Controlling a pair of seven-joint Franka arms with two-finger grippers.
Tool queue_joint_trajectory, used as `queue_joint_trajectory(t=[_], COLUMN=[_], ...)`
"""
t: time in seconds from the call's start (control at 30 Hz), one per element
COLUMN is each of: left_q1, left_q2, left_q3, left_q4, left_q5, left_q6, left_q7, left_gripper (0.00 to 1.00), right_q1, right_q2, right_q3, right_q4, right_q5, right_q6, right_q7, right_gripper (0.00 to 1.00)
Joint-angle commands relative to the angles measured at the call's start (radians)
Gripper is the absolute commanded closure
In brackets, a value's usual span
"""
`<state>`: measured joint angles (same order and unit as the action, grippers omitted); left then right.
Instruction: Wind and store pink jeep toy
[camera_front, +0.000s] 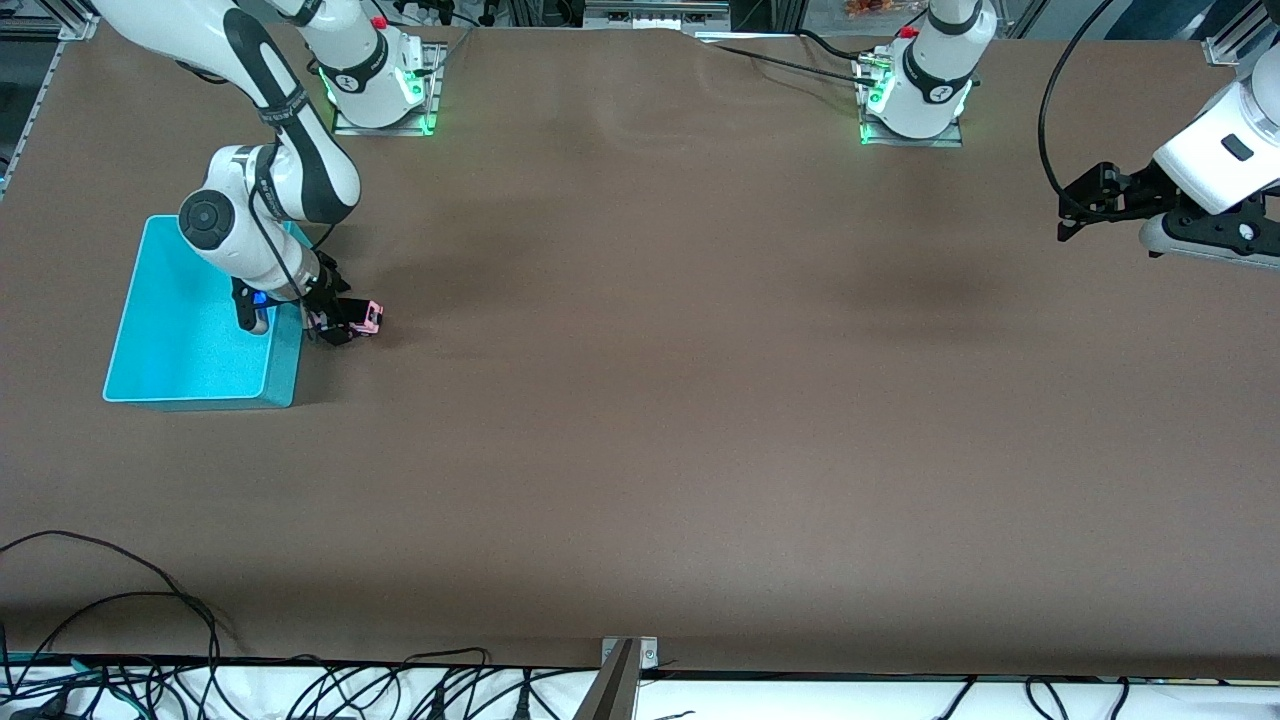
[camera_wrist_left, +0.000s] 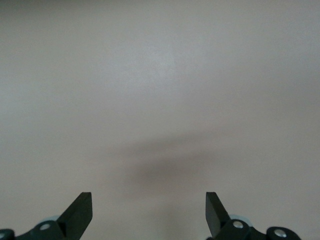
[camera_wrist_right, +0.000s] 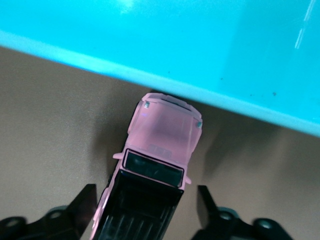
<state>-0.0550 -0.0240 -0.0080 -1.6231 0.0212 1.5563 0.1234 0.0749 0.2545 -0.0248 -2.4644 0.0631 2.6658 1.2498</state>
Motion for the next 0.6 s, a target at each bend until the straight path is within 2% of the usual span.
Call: queue_joint_trajectory(t=[0.0,0.07,0.2,0.3,0.4,0.57], left_q1=[0.007,0.007,0.007,0.007,0.007,0.007], left_q2=[0.002,0.002,0.004,0.004,0.003,0.004], left_q3=[-0.004,-0.006,-0.004,-0.004,-0.006,-0.004], left_q4=[0.011,0.011,0.012,0.012,0.012,0.012], left_q5=[-0.017,-0.017,-0.017,-0.017,-0.017,-0.017], left_q6=[-0.004,-0.004,-0.004,-0.004,-0.004,-0.004], left_q7=[-0.007,-0.005,-0.007,-0.007,-0.007,-0.005], left_gripper=[0.0,0.0,0.0,0.0,0.0,0.0], right_q1=[-0.006,-0.004,-0.004,-0.004,-0.004,-0.004], right_q2=[-0.003,-0.004,-0.017,-0.038,-0.069,-0.098], right_q3=[0.006,0.008,0.008,0.012,0.026,0.057], right_q4=[-0.007,-0.007,-0.005,-0.005,-0.005,0.001], right_q5=[0.011,0.011,0.011,0.007,0.006,0.004], right_q6=[0.016,0.016,0.011,0.005,-0.01,-0.02], right_q7=[0.008,0.008,0.007,0.002,-0.012,-0.015], right_gripper=[0.78,0.79,0.89,0.91,1.0,1.0])
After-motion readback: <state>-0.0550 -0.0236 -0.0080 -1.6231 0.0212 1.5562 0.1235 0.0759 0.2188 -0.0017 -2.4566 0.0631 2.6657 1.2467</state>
